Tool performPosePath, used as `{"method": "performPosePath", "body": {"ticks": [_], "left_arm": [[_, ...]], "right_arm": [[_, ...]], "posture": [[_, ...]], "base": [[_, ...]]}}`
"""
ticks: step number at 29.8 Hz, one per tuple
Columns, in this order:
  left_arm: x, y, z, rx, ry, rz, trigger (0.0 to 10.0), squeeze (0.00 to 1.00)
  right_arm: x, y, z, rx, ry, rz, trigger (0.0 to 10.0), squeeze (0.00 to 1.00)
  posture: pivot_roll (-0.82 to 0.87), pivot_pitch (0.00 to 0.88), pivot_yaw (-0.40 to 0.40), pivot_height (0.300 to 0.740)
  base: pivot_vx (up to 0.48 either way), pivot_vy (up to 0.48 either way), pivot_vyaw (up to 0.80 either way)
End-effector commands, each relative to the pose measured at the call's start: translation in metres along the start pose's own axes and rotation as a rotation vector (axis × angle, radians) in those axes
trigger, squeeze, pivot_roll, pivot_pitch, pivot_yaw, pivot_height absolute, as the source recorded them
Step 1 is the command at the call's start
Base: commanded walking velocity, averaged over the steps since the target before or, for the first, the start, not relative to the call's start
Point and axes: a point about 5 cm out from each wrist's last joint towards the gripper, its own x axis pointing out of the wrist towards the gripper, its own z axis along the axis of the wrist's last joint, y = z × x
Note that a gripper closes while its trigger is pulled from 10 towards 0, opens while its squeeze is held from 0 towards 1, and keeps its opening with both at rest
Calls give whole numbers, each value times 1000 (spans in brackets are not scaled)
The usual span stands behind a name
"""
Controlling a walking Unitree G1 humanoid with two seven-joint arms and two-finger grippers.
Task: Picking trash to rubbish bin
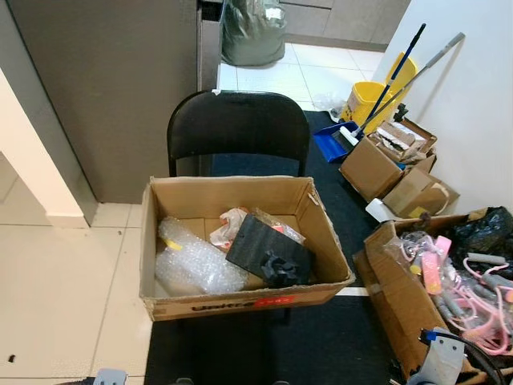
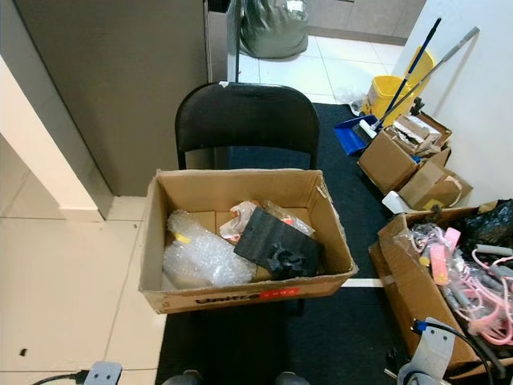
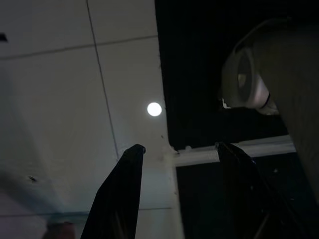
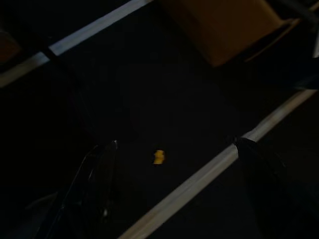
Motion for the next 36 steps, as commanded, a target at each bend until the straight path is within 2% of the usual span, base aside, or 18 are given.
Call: {"method": "performPosePath", "body": {"ticks": [1, 4, 8, 13, 20, 29, 31, 34, 36], "left_arm": [[0, -6, -8, 30, 37, -27, 10000, 0], [0, -6, -6, 42, 34, -30, 10000, 0], [2, -7, 2, 77, 10, -33, 10000, 0], [3, -10, 7, 82, -6, -47, 10000, 0], [4, -12, 10, 106, -2, -74, 10000, 0], [5, -14, 13, 118, 7, -82, 10000, 0], [6, -17, 13, 121, 8, -83, 10000, 0], [6, -19, 15, 97, -7, -79, 10000, 0], [6, -20, 16, 111, -11, -93, 10000, 0]], "right_arm": [[-2, 6, -12, 28, 40, -3, 10000, 0], [-3, 10, -15, 35, 47, 4, 10000, 0], [-6, 32, -30, 20, 113, 47, 10000, 0], [-8, 39, -36, -26, 146, 83, 10000, 0], [-9, 34, -42, -86, 167, 75, 10000, 0], [-13, 23, -54, -107, 208, 37, 10000, 0], [-14, 18, -60, -131, 226, 36, 10000, 0], [-14, 17, -57, -145, 221, 37, 10000, 0], [-12, 18, -52, -139, 205, 42, 10000, 0]], "posture": [[56, 87, 6, 740], [56, 87, 6, 740], [50, 66, 24, 740], [31, 58, 22, 740], [4, 64, 20, 740], [-18, 36, 39, 740], [-6, 52, 11, 740], [-1, 63, 14, 740], [0, 67, 15, 740]], "base": [[0, 0, 0], [0, 0, 0], [0, 0, 0], [0, 0, -800], [0, 0, -800], [0, 0, -800], [0, 0, -800], [0, 0, -800], [0, 0, -800]]}}
